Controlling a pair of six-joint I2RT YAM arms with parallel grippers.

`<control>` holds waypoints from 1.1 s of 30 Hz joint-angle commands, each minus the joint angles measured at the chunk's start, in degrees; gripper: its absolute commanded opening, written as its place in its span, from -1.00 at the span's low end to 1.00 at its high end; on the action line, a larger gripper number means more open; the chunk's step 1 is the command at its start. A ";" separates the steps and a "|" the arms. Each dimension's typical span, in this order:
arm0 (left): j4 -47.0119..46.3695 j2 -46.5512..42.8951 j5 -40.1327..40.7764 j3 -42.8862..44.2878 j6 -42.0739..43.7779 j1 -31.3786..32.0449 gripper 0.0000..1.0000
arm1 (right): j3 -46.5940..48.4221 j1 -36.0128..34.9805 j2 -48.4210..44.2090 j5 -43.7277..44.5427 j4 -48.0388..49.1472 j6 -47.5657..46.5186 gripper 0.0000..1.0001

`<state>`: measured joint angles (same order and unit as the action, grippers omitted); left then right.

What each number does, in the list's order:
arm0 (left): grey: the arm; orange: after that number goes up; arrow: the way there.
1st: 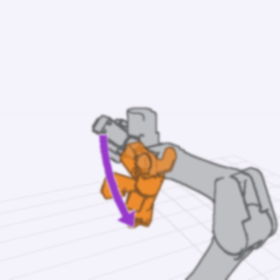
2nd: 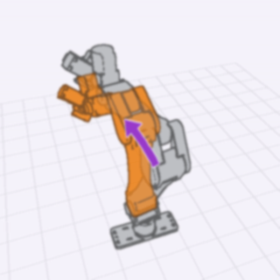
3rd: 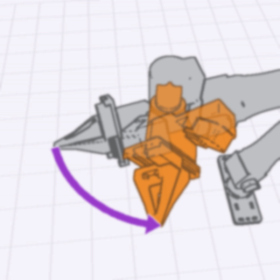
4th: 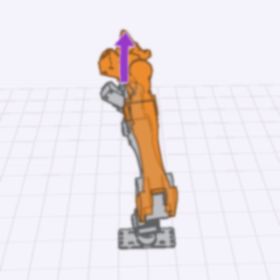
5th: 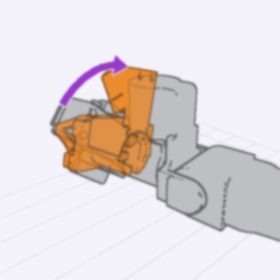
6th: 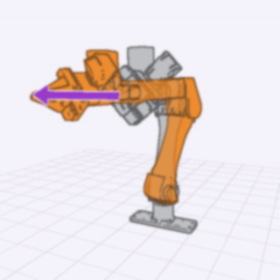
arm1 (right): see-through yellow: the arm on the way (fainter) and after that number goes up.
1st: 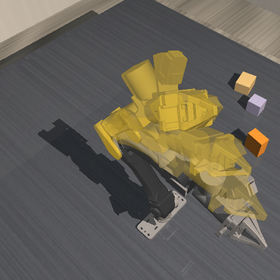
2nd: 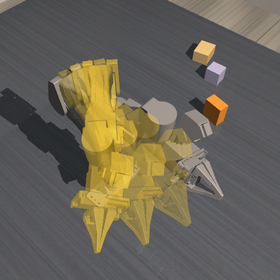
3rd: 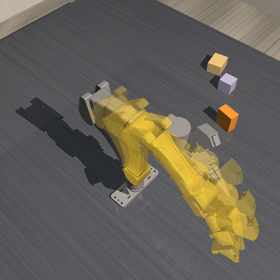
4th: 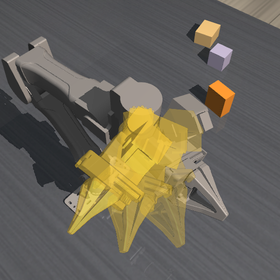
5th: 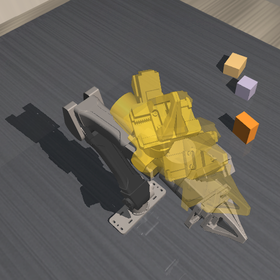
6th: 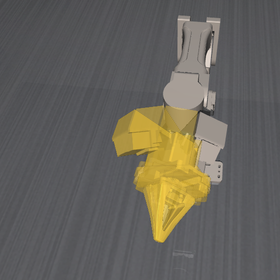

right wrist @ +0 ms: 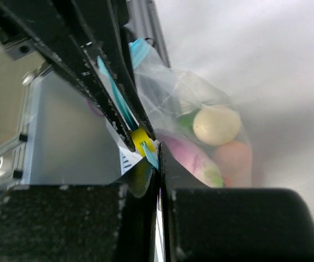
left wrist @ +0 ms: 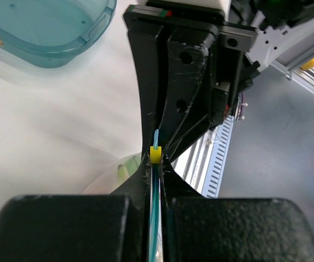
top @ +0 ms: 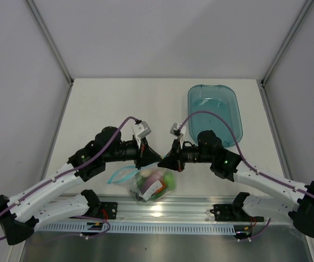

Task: Place the food in the zip-top bag and seal the zipper
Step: Zip the zipper food storage bag at the center of the board.

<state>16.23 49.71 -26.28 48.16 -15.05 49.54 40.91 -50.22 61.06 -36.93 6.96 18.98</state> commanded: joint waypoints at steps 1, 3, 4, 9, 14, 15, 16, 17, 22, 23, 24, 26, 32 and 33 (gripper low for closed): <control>2.48 0.12 2.63 2.64 -1.65 -0.23 -0.99 | 1.73 -1.98 -2.96 16.59 0.33 3.41 -1.00; 3.10 0.21 3.51 2.81 -1.91 -0.23 -0.99 | 0.84 -3.04 -2.96 24.25 0.25 4.92 -1.00; 3.37 0.21 4.30 2.99 -2.00 -0.23 -0.99 | 0.76 -3.31 -2.96 26.45 -0.02 6.05 -1.00; 6.01 0.65 5.36 3.26 -2.18 -0.23 -0.99 | -0.91 -3.66 -4.19 34.01 1.04 10.01 -1.00; 6.18 -0.84 7.20 2.29 -2.18 -0.23 -0.99 | -2.49 -3.66 -5.16 34.91 2.53 12.22 -1.00; 6.01 -1.37 7.21 1.85 -2.18 -0.23 -0.99 | -2.67 -3.66 -5.16 34.12 3.05 11.70 -1.00; 5.92 -1.46 7.38 1.85 -2.18 -0.23 -0.99 | -2.76 -3.66 -4.90 30.72 3.93 10.82 -1.00; 5.92 -1.64 7.39 1.67 -2.09 -0.23 -0.99 | -3.54 -3.57 -5.07 27.55 5.68 9.94 -1.00; 6.09 -1.46 7.30 3.16 -1.13 -0.23 -0.99 | -2.94 -3.31 -4.37 9.88 8.52 2.04 -1.00; 6.10 -1.46 7.12 3.34 -0.95 -0.23 -0.99 | -1.63 -3.31 -4.02 5.68 5.81 0.54 -0.96; 6.10 -1.46 6.86 3.86 -0.51 -0.23 -0.99 | -1.27 -3.31 -3.58 4.33 4.74 -0.78 -0.81; 6.36 -1.11 5.81 4.40 -0.16 -0.23 -0.99 | -0.83 -3.22 -3.75 3.18 2.27 -3.68 -0.23; 6.54 -0.23 2.03 5.63 0.28 -0.23 -0.99 | -0.74 -1.29 -3.67 0.37 3.75 -4.92 -0.11; 6.45 -0.32 1.42 5.54 0.37 -0.23 -0.99 | -0.74 -0.59 -3.58 -0.24 4.37 -4.75 -0.18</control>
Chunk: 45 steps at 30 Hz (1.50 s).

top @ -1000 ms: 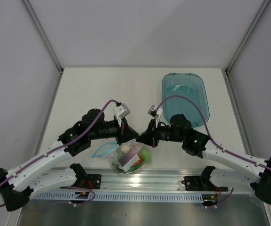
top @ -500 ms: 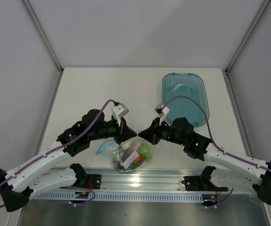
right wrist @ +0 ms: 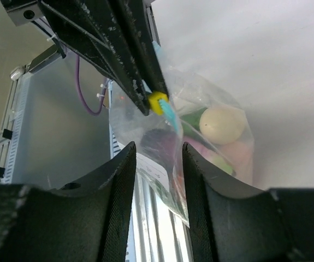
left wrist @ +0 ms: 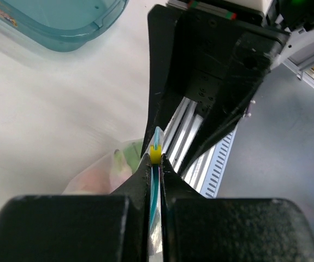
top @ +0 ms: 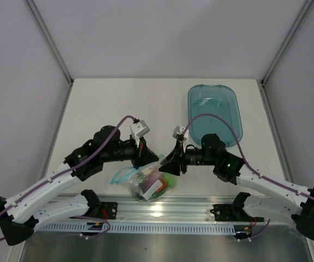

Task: Place the food in the zip-top bag and seal the zipper
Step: Zip the zipper food storage bag at the center of the board.

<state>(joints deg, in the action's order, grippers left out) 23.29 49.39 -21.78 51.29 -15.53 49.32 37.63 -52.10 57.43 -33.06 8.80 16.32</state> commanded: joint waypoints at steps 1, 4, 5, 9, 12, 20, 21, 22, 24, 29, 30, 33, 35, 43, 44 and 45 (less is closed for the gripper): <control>-0.70 0.01 -3.53 2.33 0.85 -0.01 -0.99 | 2.63 1.73 0.40 -4.73 3.41 -1.99 -0.21; -0.53 -0.08 -4.41 2.15 1.03 -0.10 -0.99 | 3.76 3.14 1.02 -7.36 3.95 -1.99 -0.23; -0.26 -0.08 -4.76 2.15 1.11 -0.10 -0.99 | 4.20 3.40 1.28 -7.81 3.60 -2.69 -0.24; -0.35 0.18 -5.55 2.06 1.12 -0.10 -0.99 | 6.49 4.28 2.25 -10.88 1.49 -4.19 -0.28; -0.44 0.54 -5.99 2.15 1.20 -0.19 -0.99 | 7.99 4.37 3.56 -13.87 0.87 -4.45 -0.40; -0.35 1.59 -6.35 2.85 1.38 -0.36 -0.99 | 8.69 4.46 6.20 -17.66 2.63 -1.99 -1.00; -0.26 1.68 -6.26 2.85 1.38 -0.45 -0.99 | 8.43 4.46 5.94 -16.70 2.98 -1.64 -1.00; -0.17 1.50 -6.17 2.85 1.38 -0.45 -0.99 | 8.25 4.46 5.77 -15.64 3.07 -1.20 -1.00; 0.26 1.42 -5.99 2.85 1.29 -0.54 -0.99 | 7.55 4.46 4.63 -10.55 3.94 -0.24 -1.00; 2.46 0.71 -4.06 2.68 1.29 -0.63 -0.99 | 6.41 4.55 4.27 -3.95 8.15 6.70 -1.00; 2.72 0.62 -3.89 2.59 1.38 -0.63 -0.99 | 5.71 4.63 3.92 -2.46 9.12 7.67 -1.00; 3.61 0.10 -3.62 2.24 1.47 -0.72 -0.99 | 5.44 5.16 3.22 0.26 9.92 9.96 -1.00; 3.69 -0.51 -3.44 1.80 1.38 -0.80 -0.99 | 5.53 5.77 2.95 0.54 10.01 11.01 -1.00; 4.22 -2.45 -3.09 0.83 1.12 -1.33 -0.99 | 3.77 7.18 1.28 -0.60 10.19 11.46 -1.00; 4.22 -2.45 -3.09 0.92 1.20 -1.51 -0.99 | 3.60 7.27 1.11 -0.69 10.19 11.28 -1.00; 4.48 -2.63 -3.01 1.09 1.20 -1.51 -0.99 | 3.42 7.27 0.85 -0.17 9.93 11.28 -1.00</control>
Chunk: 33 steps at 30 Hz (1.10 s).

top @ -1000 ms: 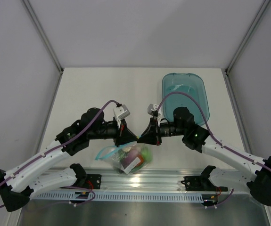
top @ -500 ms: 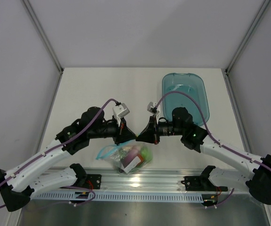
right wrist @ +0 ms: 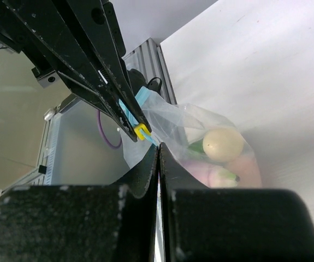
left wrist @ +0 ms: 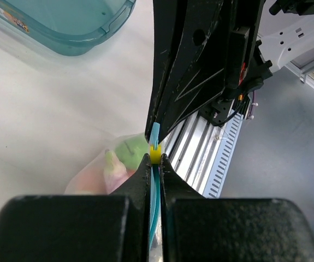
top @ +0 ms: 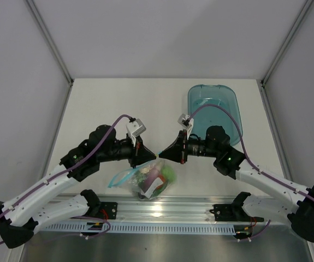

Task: Place the food in the zip-top bag and seal the zipper
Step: Zip the zipper food storage bag at the center of the board.

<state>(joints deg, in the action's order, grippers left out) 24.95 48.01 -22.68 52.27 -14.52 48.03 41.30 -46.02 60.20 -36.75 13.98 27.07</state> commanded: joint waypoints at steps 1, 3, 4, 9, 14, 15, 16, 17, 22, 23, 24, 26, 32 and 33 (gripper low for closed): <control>3.00 -1.16 -2.11 -0.06 0.20 -0.31 -0.99 | -0.69 1.37 -2.11 3.18 4.83 0.53 -1.00; 3.09 -1.25 -2.28 0.20 0.20 -0.39 -0.99 | -0.78 1.55 -2.20 3.18 4.57 0.27 -1.00; 3.26 -1.34 -2.28 0.20 0.20 -0.39 -0.99 | -0.87 1.72 -2.37 3.09 4.65 0.00 -1.00; 3.18 -1.43 -2.63 0.37 0.11 -0.74 -0.99 | 0.79 1.64 -1.94 -8.58 0.81 -6.31 -0.88; 2.47 -0.81 -3.78 0.64 -0.07 -0.83 -0.99 | 3.70 1.64 -1.23 -13.43 -6.32 -15.01 -0.22; 2.30 -0.72 -3.87 0.64 -0.15 -0.75 -0.99 | 4.22 1.64 -1.06 -12.74 -7.20 -15.81 -0.22; 2.12 -0.55 -4.21 0.73 -0.24 -0.83 -0.99 | 4.66 1.64 -0.97 -12.56 -7.64 -16.25 -0.22; 2.12 -0.37 -4.39 0.64 -0.33 -0.75 -0.99 | 4.93 1.64 -0.71 -12.90 -7.56 -16.61 -0.22; 1.68 -0.20 -4.92 0.81 -0.59 -0.83 -0.99 | 7.74 1.64 3.50 -16.68 -7.21 -16.61 -0.30; 1.59 -0.28 -5.01 0.90 -0.59 -0.75 -0.99 | 8.09 1.64 4.04 -17.12 -7.21 -16.70 -0.31; 1.59 -0.28 -5.10 0.73 -0.59 -0.83 -0.99 | 8.36 1.64 4.48 -17.47 -6.95 -16.44 -0.35; 1.59 -0.46 -5.10 0.64 -0.59 -0.75 -0.99 | 9.06 1.72 5.88 -18.26 -6.77 -16.17 -0.39; 1.59 -0.46 -5.36 0.73 -0.51 -0.92 -0.99 | 9.94 1.55 7.91 -20.29 -6.16 -15.38 -0.79; 1.51 -0.46 -5.45 0.64 -0.51 -0.92 -0.99 | 10.03 1.46 8.00 -20.64 -5.81 -15.12 -0.88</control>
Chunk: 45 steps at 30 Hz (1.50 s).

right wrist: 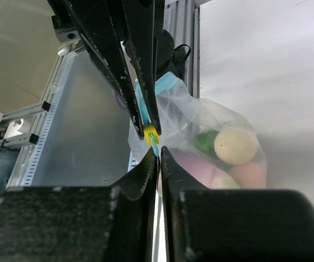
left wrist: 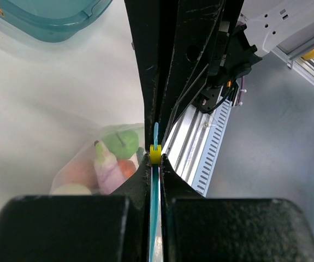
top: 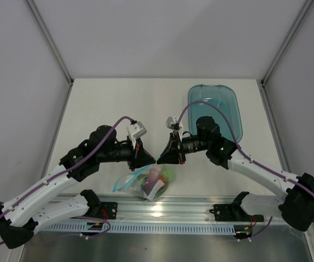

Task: Place the food in the zip-top bag and seal the zipper
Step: Zip the zipper food storage bag at the center of the board.

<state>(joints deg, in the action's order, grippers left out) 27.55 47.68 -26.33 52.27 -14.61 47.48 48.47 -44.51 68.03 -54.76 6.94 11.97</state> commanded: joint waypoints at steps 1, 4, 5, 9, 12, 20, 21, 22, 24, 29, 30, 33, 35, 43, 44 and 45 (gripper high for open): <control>-1.10 -0.05 -1.89 0.73 -0.42 -0.29 -0.99 | 2.86 -0.05 0.17 -2.54 1.32 0.16 -0.89; -1.10 0.13 -2.06 0.64 -0.42 -0.37 -0.99 | 3.39 -0.05 0.61 -4.21 1.41 0.51 -0.92; -1.10 0.22 -1.97 0.73 -0.33 -0.37 -0.99 | 3.56 -0.14 0.79 -4.65 1.41 0.51 -0.93; -1.01 0.40 -2.06 0.73 -0.24 -0.37 -0.99 | 4.62 -0.92 1.84 -6.32 0.27 -0.27 -0.95; -0.83 0.39 -2.06 0.73 -0.33 -0.37 -0.99 | 5.41 -1.45 2.46 -6.67 -0.79 -0.80 -1.00; 0.13 0.04 -1.45 0.73 -0.59 -0.37 -0.99 | 3.04 -1.90 -1.13 8.34 3.51 3.41 -1.00; 0.40 0.04 -0.92 0.90 -0.77 -0.37 -0.99 | 2.34 -1.81 -1.84 12.10 4.48 4.28 -1.00; 0.49 0.04 -0.75 0.82 -0.86 -0.29 -0.99 | 2.07 -1.81 -2.37 13.88 4.83 5.42 -1.00; 0.92 -0.04 -0.66 0.64 -0.95 -0.37 -0.99 | 0.93 -1.72 -4.21 19.40 6.15 6.83 -1.00; 1.28 -0.04 0.22 0.73 -1.30 -0.37 -0.99 | -0.83 -0.23 -5.10 22.94 8.34 10.53 -1.00; 1.45 -0.04 0.40 0.73 -1.30 -0.37 -0.99 | -1.18 0.04 -5.27 22.77 8.70 11.06 -1.00; 1.89 -0.57 0.75 0.47 -1.56 -0.37 -0.99 | -2.50 0.21 -5.36 21.98 10.02 12.11 -1.00; 2.16 -0.83 1.10 0.38 -1.65 -0.37 -0.99 | -3.11 0.21 -5.71 21.89 10.11 12.29 -1.00; 2.60 -1.36 1.37 0.64 -1.47 -0.46 -0.99 | -0.49 0.30 -4.66 7.14 4.94 5.03 -0.98; 2.33 -1.36 1.28 0.64 -1.47 -0.38 -0.99 | -0.13 0.22 -4.83 5.91 2.84 3.52 -0.84; 2.25 -1.19 0.93 0.73 -1.39 -0.46 -0.99 | 0.31 0.21 -5.01 4.33 2.12 2.28 -0.47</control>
<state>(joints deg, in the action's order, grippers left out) 28.84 46.81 -23.33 52.27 -15.07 46.78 45.32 -44.49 63.68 -43.66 10.17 20.43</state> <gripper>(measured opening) 0.021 0.149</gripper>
